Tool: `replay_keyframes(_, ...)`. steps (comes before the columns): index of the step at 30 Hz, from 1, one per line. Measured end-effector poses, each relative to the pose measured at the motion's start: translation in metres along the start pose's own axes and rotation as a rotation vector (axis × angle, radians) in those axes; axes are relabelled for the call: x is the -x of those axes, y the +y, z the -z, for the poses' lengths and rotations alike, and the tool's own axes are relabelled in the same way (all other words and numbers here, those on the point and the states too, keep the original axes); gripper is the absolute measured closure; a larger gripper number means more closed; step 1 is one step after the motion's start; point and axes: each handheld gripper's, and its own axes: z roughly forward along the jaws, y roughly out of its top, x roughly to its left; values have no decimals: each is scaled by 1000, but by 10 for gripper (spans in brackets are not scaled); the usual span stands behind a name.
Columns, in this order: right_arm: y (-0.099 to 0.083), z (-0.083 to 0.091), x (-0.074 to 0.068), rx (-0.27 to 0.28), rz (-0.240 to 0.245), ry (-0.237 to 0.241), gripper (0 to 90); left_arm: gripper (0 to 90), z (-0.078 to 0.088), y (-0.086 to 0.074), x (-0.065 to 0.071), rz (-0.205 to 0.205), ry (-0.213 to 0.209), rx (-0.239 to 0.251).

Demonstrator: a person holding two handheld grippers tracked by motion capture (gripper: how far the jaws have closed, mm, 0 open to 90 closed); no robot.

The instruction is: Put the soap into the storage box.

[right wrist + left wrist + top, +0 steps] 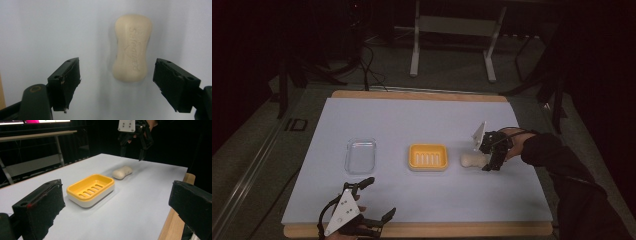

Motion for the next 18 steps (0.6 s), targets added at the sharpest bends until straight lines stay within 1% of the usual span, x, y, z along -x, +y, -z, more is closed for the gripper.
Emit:
replay_keyframes(1, 0, -1, 2, 9, -5, -4, 218, 1, 0, 0, 0, 0, 0, 0)
replay_keyframes(3, -1, -3, 5, 28, -14, 4, 226, 1, 0, 0, 1, -3, -2, -1)
replay_keyframes(4, -1, -5, 6, 32, -16, 0, 235, 1, 0, 0, 1, -4, -3, -1)
replay_keyframes(9, -2, -13, 12, 69, -26, 9, 255, 1, 0, 0, 1, -3, -4, -2)
replay_keyframes(13, -3, -19, 16, 85, -38, 6, 271, 1, 0, 0, 2, -7, -7, -2)
replay_keyframes(18, -6, -26, 20, 113, -63, 21, 284, 1, 1, 0, 2, -8, -9, -3)
